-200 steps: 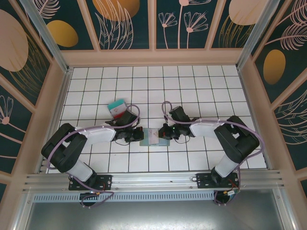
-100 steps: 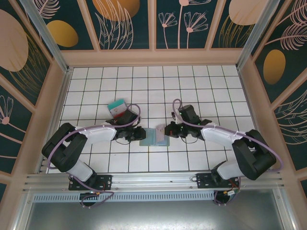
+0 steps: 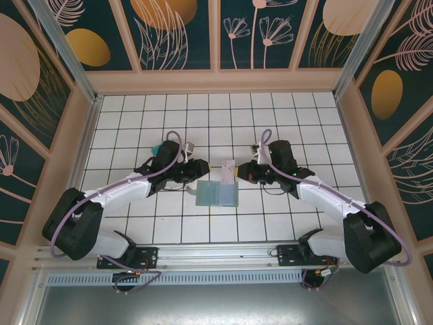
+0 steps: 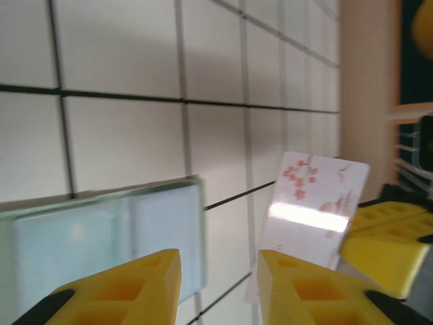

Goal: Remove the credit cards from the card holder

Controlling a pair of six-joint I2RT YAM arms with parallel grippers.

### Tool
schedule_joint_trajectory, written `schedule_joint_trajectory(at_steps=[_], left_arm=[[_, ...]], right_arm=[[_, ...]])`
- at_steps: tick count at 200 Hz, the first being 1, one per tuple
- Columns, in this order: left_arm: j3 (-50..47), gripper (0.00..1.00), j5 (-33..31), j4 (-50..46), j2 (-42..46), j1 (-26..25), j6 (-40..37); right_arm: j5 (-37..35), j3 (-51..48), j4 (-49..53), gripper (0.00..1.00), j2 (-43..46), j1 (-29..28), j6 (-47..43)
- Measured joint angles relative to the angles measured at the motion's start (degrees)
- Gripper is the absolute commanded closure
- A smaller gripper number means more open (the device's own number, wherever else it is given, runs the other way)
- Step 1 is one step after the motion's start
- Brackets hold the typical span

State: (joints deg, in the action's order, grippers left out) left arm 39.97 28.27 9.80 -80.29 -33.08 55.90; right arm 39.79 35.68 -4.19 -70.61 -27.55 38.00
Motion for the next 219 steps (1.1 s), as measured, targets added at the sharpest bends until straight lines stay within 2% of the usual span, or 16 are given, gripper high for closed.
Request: schedule_joint_trajectory(at_steps=[47,138,157,197,219], left_arm=[[-2.67,0.65,4.98,9.99,0.44,0.55,6.8],[-3.8,0.71,9.07,17.31,0.44,0.57,10.64],[-4.04,0.76,10.05,19.17,0.44,0.57,11.45],[-4.55,0.77,11.5,22.01,0.61,0.57,12.59],[-4.59,0.87,12.24,23.45,0.7,0.57,13.25]], right_arm=[[5.22,-1.38,-9.27,1.0,0.13,0.31,4.87],[8.5,-3.19,-17.86,1.0,0.11,0.52,10.36],[8.79,-3.52,-18.56,1.0,0.07,0.52,10.69],[9.49,-3.61,-19.85,1.0,0.04,0.52,11.21],[9.79,-3.61,-20.22,1.0,-0.09,0.52,11.69]])
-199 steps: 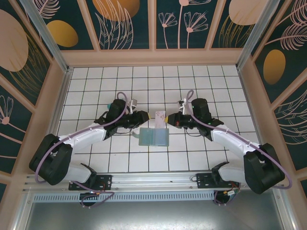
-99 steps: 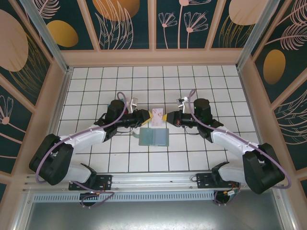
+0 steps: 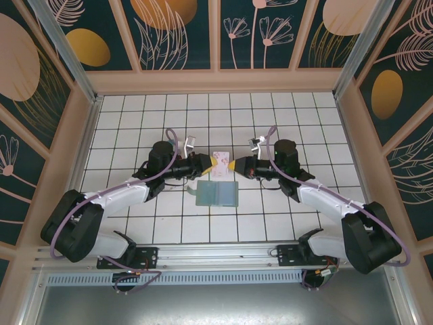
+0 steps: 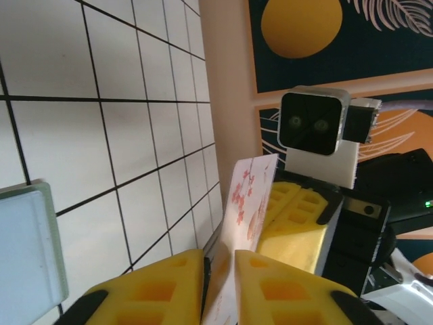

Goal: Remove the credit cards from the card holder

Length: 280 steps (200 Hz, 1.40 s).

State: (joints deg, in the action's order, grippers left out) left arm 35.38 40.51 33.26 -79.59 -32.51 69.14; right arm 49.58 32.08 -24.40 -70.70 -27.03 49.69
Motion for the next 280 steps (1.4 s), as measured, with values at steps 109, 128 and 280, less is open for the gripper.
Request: schedule_joint_trajectory(at_steps=[109,128,280], left_arm=[[10.1,1.0,-3.17,-23.98,1.49,0.28,-17.33],[16.41,1.0,-7.98,-34.75,0.44,0.28,-25.94],[19.56,1.0,-56.83,-58.84,2.89,0.28,-77.81]], right_arm=[[-0.7,0.02,3.74,0.13,-0.81,0.35,-2.91],[-1.53,0.02,5.18,0.03,-0.72,0.46,-4.09],[-12.26,-5.29,6.62,0.01,11.82,0.7,-9.35]])
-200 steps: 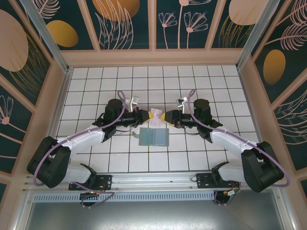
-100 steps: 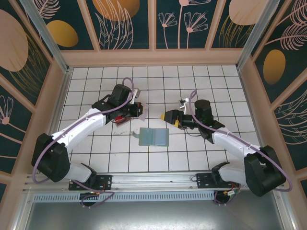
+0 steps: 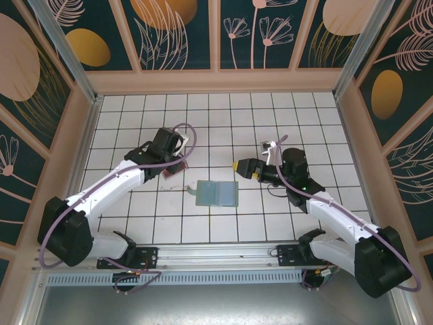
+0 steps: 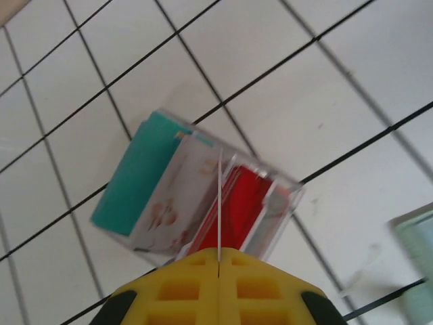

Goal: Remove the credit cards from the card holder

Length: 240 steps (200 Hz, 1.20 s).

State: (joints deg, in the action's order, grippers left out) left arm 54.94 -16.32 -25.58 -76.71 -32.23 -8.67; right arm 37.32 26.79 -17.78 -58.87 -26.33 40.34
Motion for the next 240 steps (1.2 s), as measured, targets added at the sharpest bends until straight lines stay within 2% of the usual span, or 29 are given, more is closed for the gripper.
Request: schedule_joint_trajectory(at_steps=[27,84,142,240], left_arm=[[-5.25,1.0,-4.13,2.51,1.95,0.0,-6.97],[-5.97,1.0,-5.42,7.3,1.01,0.04,-13.79],[-4.98,1.0,-5.18,10.19,-4.33,0.04,-16.98],[-5.11,1.0,-6.27,13.6,-7.45,0.5,-21.31]], right_arm=[[-0.46,-1.2,-0.9,0.01,0.66,0.0,0.02],[-0.46,-1.62,-1.2,0.01,0.66,0.0,0.02],[-0.44,-3.28,-1.36,0.01,0.66,0.0,0.17],[-0.46,-4.09,-1.38,0.01,1.62,0.0,0.28]])
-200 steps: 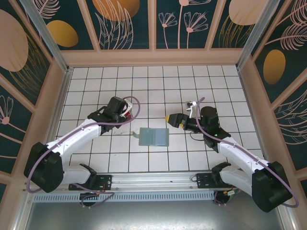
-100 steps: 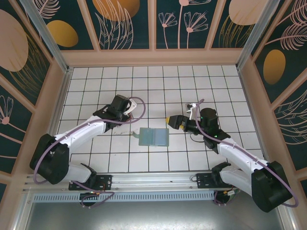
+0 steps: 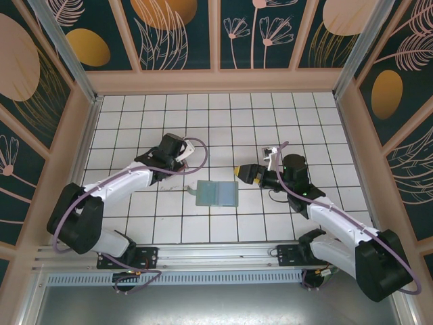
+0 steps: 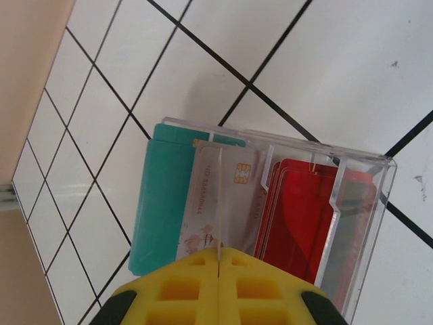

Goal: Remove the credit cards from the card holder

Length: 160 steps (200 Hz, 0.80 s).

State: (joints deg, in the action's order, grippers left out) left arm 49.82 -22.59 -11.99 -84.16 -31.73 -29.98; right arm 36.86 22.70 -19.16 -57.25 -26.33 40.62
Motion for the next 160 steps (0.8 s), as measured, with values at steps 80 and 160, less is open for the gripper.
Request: schedule_joint_trajectory(at_steps=[80,160], left_arm=[[0.0,0.98,-0.9,2.71,-2.38,0.2,-2.84],[-1.6,0.62,-1.99,4.28,-2.36,0.39,-3.87]], right_arm=[[0.0,-1.09,-0.17,0.01,1.05,0.0,0.33],[0.02,-1.68,-0.42,0.01,1.14,0.0,0.44]])
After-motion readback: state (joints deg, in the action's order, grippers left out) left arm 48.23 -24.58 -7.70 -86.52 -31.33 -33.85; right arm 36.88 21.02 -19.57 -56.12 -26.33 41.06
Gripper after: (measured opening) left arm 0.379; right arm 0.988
